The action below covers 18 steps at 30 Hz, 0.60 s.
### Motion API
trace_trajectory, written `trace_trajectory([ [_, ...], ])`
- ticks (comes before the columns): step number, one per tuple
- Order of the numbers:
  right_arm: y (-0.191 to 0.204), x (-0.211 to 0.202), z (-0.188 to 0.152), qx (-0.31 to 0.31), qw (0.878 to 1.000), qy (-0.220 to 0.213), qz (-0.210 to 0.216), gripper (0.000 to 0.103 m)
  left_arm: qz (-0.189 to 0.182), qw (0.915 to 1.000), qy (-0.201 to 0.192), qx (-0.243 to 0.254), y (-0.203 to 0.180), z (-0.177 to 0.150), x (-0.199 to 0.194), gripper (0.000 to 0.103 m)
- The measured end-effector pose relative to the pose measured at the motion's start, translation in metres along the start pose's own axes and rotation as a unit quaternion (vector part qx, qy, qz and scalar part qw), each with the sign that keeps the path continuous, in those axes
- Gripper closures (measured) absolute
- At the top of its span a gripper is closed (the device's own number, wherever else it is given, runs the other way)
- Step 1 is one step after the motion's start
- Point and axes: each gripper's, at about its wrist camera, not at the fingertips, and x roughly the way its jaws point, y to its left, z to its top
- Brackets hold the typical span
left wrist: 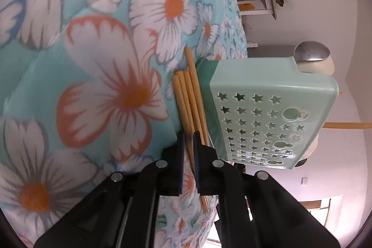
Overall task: Organize utensils
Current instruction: 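Move the left tool back to the chopsticks lying beside the basket, then close the left tool on the remaining wooden chopsticks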
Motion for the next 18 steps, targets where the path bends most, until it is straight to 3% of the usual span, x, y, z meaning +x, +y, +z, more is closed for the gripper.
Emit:
trace_trajectory([
  [4,-0.0001,-0.0002,0.0004,0.001,1.000,0.000,0.001,0.062,-0.003,0.9994,0.013,-0.033,0.0017,-0.0042,0.0051,0.092],
  [10,-0.0009,-0.0010,-0.0010,0.002,1.000,0.001,0.001,0.062,-0.003,0.9983,0.001,-0.059,0.0048,-0.0035,0.0056,0.084],
  [14,-0.0025,-0.0014,-0.0025,0.005,1.000,0.000,0.000,0.062,0.013,0.9982,-0.013,-0.056,0.0010,-0.0061,0.0076,0.084],
  [18,-0.0022,-0.0025,-0.0024,0.002,1.000,-0.001,-0.002,0.062,0.033,0.9980,-0.025,-0.048,-0.0025,-0.0089,0.0089,0.091],
])
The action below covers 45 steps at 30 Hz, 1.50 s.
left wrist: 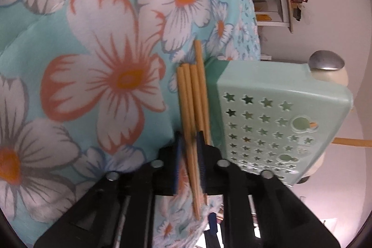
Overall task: Organize utensils
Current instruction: 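Close the left tool on the remaining wooden chopsticks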
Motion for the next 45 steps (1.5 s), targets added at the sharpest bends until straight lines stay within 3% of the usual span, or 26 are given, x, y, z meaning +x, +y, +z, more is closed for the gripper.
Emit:
trace_trajectory([
  [9,0.001,-0.007,0.001,0.001,1.000,-0.008,-0.004,0.062,-0.002,0.9999,0.002,0.010,0.005,-0.006,-0.014,0.096],
  [23,0.013,-0.010,-0.006,-0.010,1.000,-0.004,0.001,0.062,0.012,0.9997,0.003,0.023,0.037,-0.017,-0.085,0.094],
  [25,0.014,-0.010,-0.007,-0.010,1.000,-0.003,0.001,0.062,0.010,0.9998,-0.001,0.015,0.041,-0.014,-0.087,0.090],
  [29,0.021,-0.013,-0.009,-0.020,1.000,-0.002,-0.003,0.062,-0.004,1.0000,0.002,0.009,0.043,-0.011,-0.088,0.072],
  [33,0.023,-0.014,-0.011,-0.024,1.000,-0.001,-0.007,0.062,0.000,1.0000,-0.003,0.008,0.035,-0.006,-0.079,0.069],
  [37,0.025,-0.013,-0.014,-0.025,1.000,0.001,-0.011,0.062,0.017,0.9991,-0.023,0.031,0.027,-0.008,-0.073,0.071],
  [40,0.029,-0.014,-0.014,-0.032,0.999,0.001,-0.016,0.062,0.050,0.9963,-0.035,0.061,0.023,-0.012,-0.069,0.091],
  [45,0.044,-0.007,-0.011,-0.065,0.998,0.016,-0.018,0.062,0.048,0.9942,-0.039,0.088,0.023,-0.012,-0.075,0.092],
])
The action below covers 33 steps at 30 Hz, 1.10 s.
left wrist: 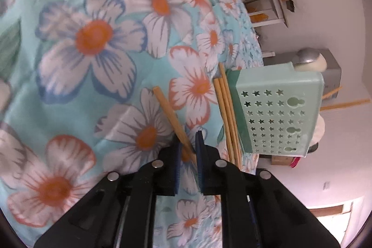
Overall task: Organize utensils
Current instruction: 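Close the right tool on a chopstick while the left tool holds its chopsticks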
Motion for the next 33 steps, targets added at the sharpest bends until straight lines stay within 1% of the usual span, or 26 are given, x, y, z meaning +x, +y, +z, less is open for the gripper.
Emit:
trace_trajectory([
  [1,0.005,0.004,0.002,-0.010,1.000,0.008,0.004,0.062,0.003,0.9999,-0.003,0.012,-0.001,0.000,-0.003,0.092],
  [4,0.032,0.019,0.011,-0.070,0.997,0.032,0.010,0.062,0.006,0.9989,-0.001,0.046,-0.003,-0.002,-0.007,0.091],
  [5,0.043,0.028,0.014,-0.098,0.994,0.043,0.013,0.062,0.008,0.9982,-0.001,0.060,-0.003,-0.003,-0.008,0.090],
  [7,0.063,0.044,0.018,-0.148,0.987,0.059,0.007,0.062,0.007,0.9965,-0.002,0.083,-0.004,-0.005,-0.011,0.089],
  [10,0.092,0.071,0.020,-0.231,0.969,0.082,-0.010,0.063,0.002,0.9943,-0.007,0.107,-0.002,-0.010,-0.015,0.089],
  [11,0.102,0.083,0.020,-0.264,0.960,0.091,-0.014,0.065,-0.002,0.9937,-0.007,0.112,-0.001,-0.011,-0.015,0.088],
  [13,0.110,0.097,0.022,-0.295,0.950,0.097,-0.021,0.066,-0.009,0.9930,-0.006,0.118,0.003,-0.011,-0.016,0.088],
  [14,0.115,0.105,0.023,-0.316,0.943,0.101,-0.031,0.067,-0.012,0.9925,-0.006,0.122,0.004,-0.012,-0.017,0.088],
  [19,0.120,0.133,0.029,-0.351,0.926,0.126,-0.049,0.072,-0.025,0.9895,-0.006,0.142,0.007,-0.013,-0.019,0.088],
  [23,0.121,0.148,0.028,-0.362,0.919,0.144,-0.059,0.077,-0.035,0.9891,-0.005,0.143,0.010,-0.012,-0.017,0.088],
  [27,0.123,0.162,0.024,-0.364,0.915,0.160,-0.064,0.079,-0.041,0.9879,-0.008,0.149,0.012,-0.012,-0.018,0.088],
  [30,0.125,0.169,0.025,-0.359,0.917,0.163,-0.066,0.080,-0.044,0.9874,-0.012,0.152,0.013,-0.014,-0.020,0.088],
  [33,0.130,0.177,0.025,-0.361,0.916,0.163,-0.068,0.080,-0.046,0.9870,-0.014,0.154,0.013,-0.015,-0.020,0.088],
])
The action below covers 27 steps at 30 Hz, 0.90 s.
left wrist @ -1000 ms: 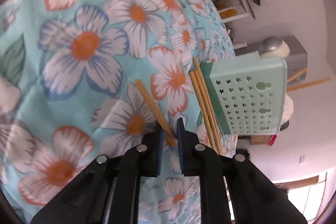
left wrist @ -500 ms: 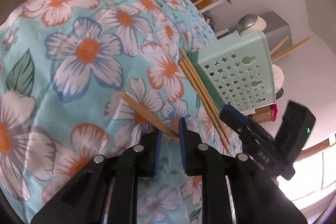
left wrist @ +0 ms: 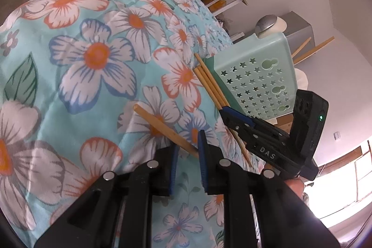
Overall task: Organize utensils
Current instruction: 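Close the right tool on a chopstick while the left tool holds its chopsticks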
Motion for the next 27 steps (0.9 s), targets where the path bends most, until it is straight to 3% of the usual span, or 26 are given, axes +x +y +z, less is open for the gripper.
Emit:
trace_trajectory([
  [2,0.002,0.003,0.002,-0.004,1.000,0.004,-0.001,0.081,0.000,1.0000,-0.002,0.001,0.000,0.000,0.000,0.088],
  [6,0.012,0.009,0.008,-0.006,1.000,0.003,0.006,0.096,0.000,1.0000,-0.004,0.001,0.000,-0.001,0.000,0.088],
  [9,0.019,0.004,0.005,-0.013,1.000,0.002,0.012,0.098,0.000,1.0000,-0.005,0.001,0.001,-0.001,0.000,0.088],
  [15,0.033,-0.003,-0.001,-0.061,0.997,0.021,0.030,0.097,-0.002,1.0000,-0.006,0.002,0.001,-0.001,-0.001,0.088],
  [19,0.034,-0.002,0.005,-0.054,0.997,0.027,0.038,0.092,-0.003,1.0000,-0.006,0.003,0.002,-0.001,-0.001,0.088],
  [21,0.035,0.008,0.015,-0.045,0.998,0.027,0.040,0.083,-0.004,1.0000,-0.007,0.003,0.003,0.000,-0.001,0.088],
  [27,0.043,0.032,0.030,-0.032,0.998,0.034,0.035,0.084,-0.004,1.0000,-0.007,0.002,0.003,0.000,-0.001,0.088],
])
